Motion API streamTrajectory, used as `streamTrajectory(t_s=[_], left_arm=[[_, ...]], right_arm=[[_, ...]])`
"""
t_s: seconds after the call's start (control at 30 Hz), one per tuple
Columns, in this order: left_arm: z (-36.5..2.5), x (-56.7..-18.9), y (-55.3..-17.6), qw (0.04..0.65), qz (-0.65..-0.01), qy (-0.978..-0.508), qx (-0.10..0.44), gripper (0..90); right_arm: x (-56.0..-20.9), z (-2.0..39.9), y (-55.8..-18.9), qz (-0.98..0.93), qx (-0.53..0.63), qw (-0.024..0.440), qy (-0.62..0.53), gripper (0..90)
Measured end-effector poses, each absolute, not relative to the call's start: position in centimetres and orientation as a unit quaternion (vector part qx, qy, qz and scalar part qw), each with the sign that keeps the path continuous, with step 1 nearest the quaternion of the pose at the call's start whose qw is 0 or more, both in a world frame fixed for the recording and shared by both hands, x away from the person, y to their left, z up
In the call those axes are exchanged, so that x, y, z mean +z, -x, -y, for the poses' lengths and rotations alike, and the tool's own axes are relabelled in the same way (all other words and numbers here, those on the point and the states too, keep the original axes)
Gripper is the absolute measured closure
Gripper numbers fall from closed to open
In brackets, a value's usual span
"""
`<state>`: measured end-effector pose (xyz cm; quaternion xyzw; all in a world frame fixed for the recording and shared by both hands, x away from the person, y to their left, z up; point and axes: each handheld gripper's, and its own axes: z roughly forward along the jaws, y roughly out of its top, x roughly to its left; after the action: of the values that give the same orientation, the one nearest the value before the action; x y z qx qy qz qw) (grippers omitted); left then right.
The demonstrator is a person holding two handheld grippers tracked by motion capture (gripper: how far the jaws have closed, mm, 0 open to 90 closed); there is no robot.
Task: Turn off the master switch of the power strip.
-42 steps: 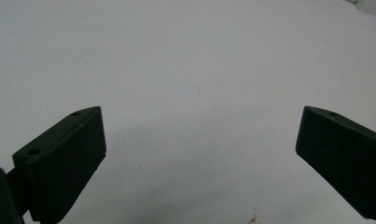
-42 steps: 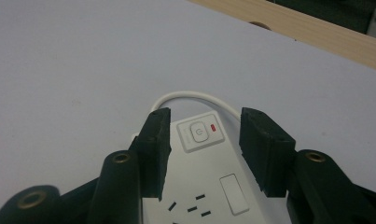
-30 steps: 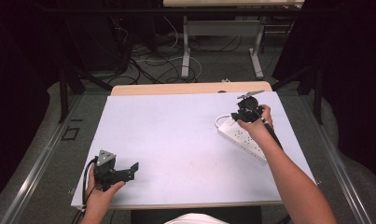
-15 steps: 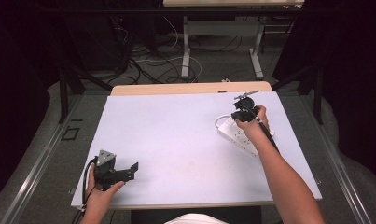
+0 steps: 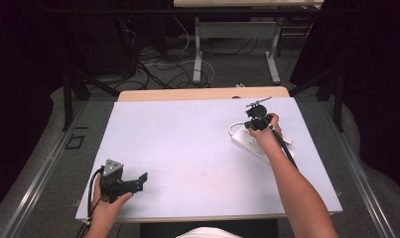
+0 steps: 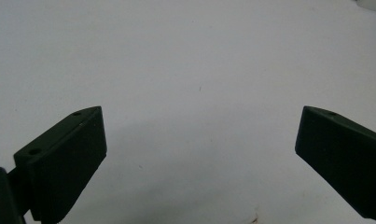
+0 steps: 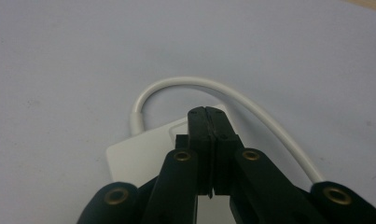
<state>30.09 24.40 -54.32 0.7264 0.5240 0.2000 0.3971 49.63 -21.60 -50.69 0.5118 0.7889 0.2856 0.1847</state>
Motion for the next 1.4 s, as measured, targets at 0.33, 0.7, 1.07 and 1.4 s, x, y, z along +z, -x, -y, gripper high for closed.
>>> streamTrajectory(t_s=[0.33,0.7,1.07,1.4], left_arm=[[-24.4,-54.3,-30.0,0.399,-0.526,-0.724,0.2,2.1],[-24.4,-54.3,-30.0,0.398,-0.526,-0.725,0.2,2.3],[-24.5,-54.3,-30.0,0.396,-0.526,-0.726,0.201,2.4],[-24.6,-54.2,-29.9,0.393,-0.523,-0.729,0.201,2.5]], right_arm=[[-51.4,21.3,-49.9,-0.788,0.278,0.177,-0.521,90.0],[-51.9,21.5,-50.3,-0.783,0.274,0.172,-0.531,90.0],[-52.0,21.4,-50.3,-0.781,0.277,0.177,-0.531,90.0],[-52.4,21.6,-50.2,-0.779,0.281,0.176,-0.532,90.0]])
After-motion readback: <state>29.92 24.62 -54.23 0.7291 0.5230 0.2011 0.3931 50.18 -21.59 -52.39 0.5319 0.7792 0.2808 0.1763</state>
